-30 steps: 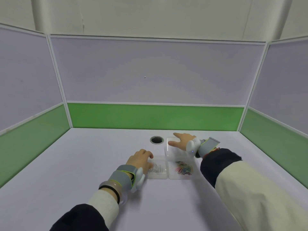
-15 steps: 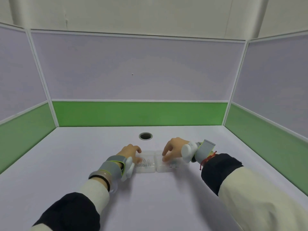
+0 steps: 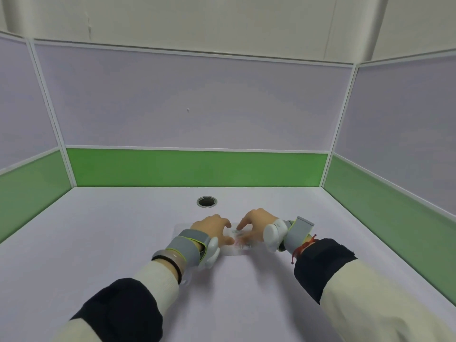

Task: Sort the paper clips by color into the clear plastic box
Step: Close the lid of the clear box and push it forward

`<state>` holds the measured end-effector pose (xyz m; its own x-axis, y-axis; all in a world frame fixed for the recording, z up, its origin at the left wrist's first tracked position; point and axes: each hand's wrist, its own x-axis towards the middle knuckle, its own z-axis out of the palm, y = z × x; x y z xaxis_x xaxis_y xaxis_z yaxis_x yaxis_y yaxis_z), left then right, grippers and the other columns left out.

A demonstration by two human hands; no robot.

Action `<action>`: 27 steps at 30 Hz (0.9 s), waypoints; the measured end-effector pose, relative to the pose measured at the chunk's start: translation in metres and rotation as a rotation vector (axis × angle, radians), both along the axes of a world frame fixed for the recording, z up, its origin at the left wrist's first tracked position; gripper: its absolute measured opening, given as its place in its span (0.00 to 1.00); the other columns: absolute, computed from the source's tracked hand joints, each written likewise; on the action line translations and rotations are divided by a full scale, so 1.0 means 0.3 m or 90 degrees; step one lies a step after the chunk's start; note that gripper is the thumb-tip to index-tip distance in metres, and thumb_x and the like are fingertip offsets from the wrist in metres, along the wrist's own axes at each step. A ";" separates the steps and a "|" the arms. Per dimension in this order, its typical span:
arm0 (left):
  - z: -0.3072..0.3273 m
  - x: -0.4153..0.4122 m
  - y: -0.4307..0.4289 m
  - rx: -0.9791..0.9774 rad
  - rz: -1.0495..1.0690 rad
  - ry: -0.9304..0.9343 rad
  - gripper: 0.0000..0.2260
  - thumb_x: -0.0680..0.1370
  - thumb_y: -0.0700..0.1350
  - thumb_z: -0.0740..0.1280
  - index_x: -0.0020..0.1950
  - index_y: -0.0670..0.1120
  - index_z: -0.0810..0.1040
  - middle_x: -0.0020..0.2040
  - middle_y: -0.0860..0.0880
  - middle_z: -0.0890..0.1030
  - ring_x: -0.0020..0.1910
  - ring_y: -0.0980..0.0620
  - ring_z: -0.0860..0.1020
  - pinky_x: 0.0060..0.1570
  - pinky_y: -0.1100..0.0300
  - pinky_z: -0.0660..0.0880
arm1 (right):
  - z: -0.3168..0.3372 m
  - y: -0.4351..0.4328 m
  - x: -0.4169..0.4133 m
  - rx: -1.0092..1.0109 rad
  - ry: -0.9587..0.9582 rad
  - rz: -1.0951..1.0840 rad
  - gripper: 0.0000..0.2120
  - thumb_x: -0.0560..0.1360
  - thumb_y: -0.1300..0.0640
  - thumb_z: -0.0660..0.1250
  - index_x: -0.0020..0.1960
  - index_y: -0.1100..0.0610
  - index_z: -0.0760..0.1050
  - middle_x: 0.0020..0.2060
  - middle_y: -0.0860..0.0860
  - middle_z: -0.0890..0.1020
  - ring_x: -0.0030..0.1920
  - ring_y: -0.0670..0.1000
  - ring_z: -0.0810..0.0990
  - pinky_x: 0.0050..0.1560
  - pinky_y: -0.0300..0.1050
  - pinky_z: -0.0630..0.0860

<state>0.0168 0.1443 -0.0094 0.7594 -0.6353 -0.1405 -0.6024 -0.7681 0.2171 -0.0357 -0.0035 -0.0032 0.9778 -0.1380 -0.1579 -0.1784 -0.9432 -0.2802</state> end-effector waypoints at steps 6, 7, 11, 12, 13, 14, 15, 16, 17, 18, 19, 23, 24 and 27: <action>-0.029 0.006 -0.030 0.010 0.022 0.005 0.23 0.76 0.52 0.64 0.70 0.50 0.67 0.70 0.46 0.67 0.70 0.46 0.66 0.65 0.51 0.68 | -0.042 0.017 0.005 -0.001 -0.019 -0.005 0.19 0.71 0.51 0.69 0.61 0.55 0.77 0.60 0.55 0.79 0.59 0.56 0.78 0.58 0.48 0.75; -0.031 0.003 -0.033 0.011 0.022 0.002 0.23 0.76 0.52 0.64 0.70 0.49 0.66 0.71 0.46 0.67 0.70 0.45 0.65 0.65 0.51 0.68 | -0.046 0.019 0.004 0.004 -0.025 -0.012 0.19 0.72 0.53 0.69 0.61 0.55 0.76 0.61 0.55 0.78 0.59 0.56 0.78 0.59 0.48 0.74; -0.036 0.005 -0.024 -0.005 0.020 0.004 0.23 0.77 0.52 0.64 0.71 0.49 0.66 0.71 0.47 0.66 0.71 0.46 0.65 0.65 0.51 0.67 | -0.045 0.027 0.002 0.018 -0.029 -0.016 0.19 0.73 0.54 0.68 0.62 0.56 0.75 0.62 0.55 0.78 0.61 0.55 0.77 0.61 0.48 0.74; -0.038 0.005 -0.016 -0.013 0.016 0.008 0.23 0.77 0.53 0.64 0.71 0.49 0.66 0.72 0.47 0.66 0.71 0.46 0.65 0.66 0.51 0.68 | -0.047 0.027 -0.001 0.025 -0.031 -0.019 0.19 0.72 0.53 0.68 0.62 0.55 0.75 0.62 0.55 0.78 0.62 0.55 0.76 0.61 0.48 0.73; -0.040 0.005 -0.006 -0.026 0.013 0.013 0.24 0.77 0.53 0.64 0.71 0.49 0.66 0.72 0.47 0.66 0.71 0.47 0.65 0.67 0.51 0.67 | -0.049 0.026 -0.005 0.033 -0.035 -0.023 0.20 0.72 0.52 0.69 0.62 0.55 0.75 0.63 0.55 0.77 0.62 0.55 0.76 0.62 0.47 0.73; -0.039 0.005 0.009 -0.046 0.014 0.024 0.25 0.76 0.54 0.64 0.72 0.48 0.65 0.73 0.47 0.66 0.71 0.47 0.66 0.68 0.52 0.67 | -0.052 0.026 -0.009 0.044 -0.040 -0.029 0.20 0.72 0.51 0.69 0.62 0.55 0.75 0.63 0.54 0.77 0.63 0.55 0.75 0.63 0.47 0.72; -0.038 0.006 0.021 -0.070 0.017 0.042 0.26 0.76 0.54 0.65 0.72 0.48 0.64 0.73 0.48 0.65 0.71 0.48 0.66 0.68 0.53 0.66 | -0.059 0.019 -0.015 0.054 -0.050 -0.040 0.21 0.71 0.50 0.69 0.62 0.56 0.75 0.64 0.55 0.76 0.64 0.55 0.73 0.64 0.46 0.70; -0.033 0.011 0.040 -0.096 0.024 0.056 0.27 0.76 0.53 0.65 0.73 0.47 0.63 0.74 0.48 0.65 0.72 0.48 0.65 0.69 0.54 0.65 | -0.065 0.014 -0.021 0.060 -0.066 -0.053 0.22 0.71 0.50 0.70 0.62 0.57 0.75 0.65 0.56 0.74 0.66 0.55 0.71 0.66 0.46 0.68; -0.027 0.017 0.063 -0.114 0.028 0.060 0.27 0.76 0.53 0.65 0.73 0.47 0.63 0.74 0.48 0.64 0.72 0.49 0.65 0.70 0.55 0.64 | -0.074 0.009 -0.029 0.068 -0.091 -0.068 0.24 0.70 0.49 0.71 0.62 0.58 0.75 0.66 0.57 0.72 0.68 0.55 0.68 0.67 0.45 0.65; -0.021 0.024 0.089 -0.118 0.032 0.055 0.28 0.76 0.54 0.65 0.73 0.47 0.63 0.74 0.48 0.64 0.73 0.49 0.64 0.71 0.55 0.63 | -0.083 0.004 -0.039 0.078 -0.112 -0.093 0.27 0.69 0.47 0.71 0.63 0.58 0.73 0.67 0.58 0.70 0.70 0.56 0.65 0.68 0.45 0.63; -0.015 0.032 0.119 -0.108 0.036 0.049 0.29 0.75 0.55 0.66 0.73 0.47 0.62 0.74 0.49 0.63 0.73 0.49 0.63 0.71 0.54 0.63 | -0.092 0.000 -0.049 0.089 -0.127 -0.124 0.29 0.68 0.46 0.72 0.64 0.59 0.72 0.67 0.58 0.69 0.70 0.56 0.65 0.68 0.46 0.63; 0.000 0.068 0.225 -0.013 0.058 0.069 0.37 0.72 0.57 0.69 0.75 0.47 0.59 0.75 0.49 0.61 0.75 0.49 0.61 0.72 0.54 0.61 | -0.110 -0.007 -0.075 0.129 -0.113 -0.224 0.37 0.66 0.40 0.72 0.66 0.60 0.66 0.63 0.58 0.72 0.64 0.58 0.71 0.60 0.46 0.69; 0.006 0.074 0.239 0.004 0.061 0.073 0.35 0.72 0.56 0.70 0.74 0.46 0.60 0.74 0.48 0.62 0.74 0.48 0.62 0.70 0.55 0.63 | -0.108 -0.005 -0.076 0.132 -0.110 -0.227 0.37 0.66 0.40 0.71 0.66 0.61 0.66 0.63 0.58 0.73 0.63 0.57 0.72 0.59 0.46 0.70; 0.013 0.091 0.250 0.005 0.071 0.083 0.30 0.73 0.52 0.70 0.72 0.44 0.66 0.72 0.46 0.66 0.70 0.46 0.68 0.65 0.56 0.67 | -0.088 0.003 -0.066 0.128 -0.101 -0.232 0.34 0.67 0.41 0.71 0.65 0.61 0.67 0.62 0.57 0.75 0.61 0.57 0.74 0.57 0.46 0.71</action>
<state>0.0441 0.2192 -0.0054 0.8000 -0.5469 -0.2468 -0.4811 -0.8305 0.2808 -0.0554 -0.0025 -0.0295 0.8853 -0.4600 -0.0683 -0.4287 -0.7504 -0.5030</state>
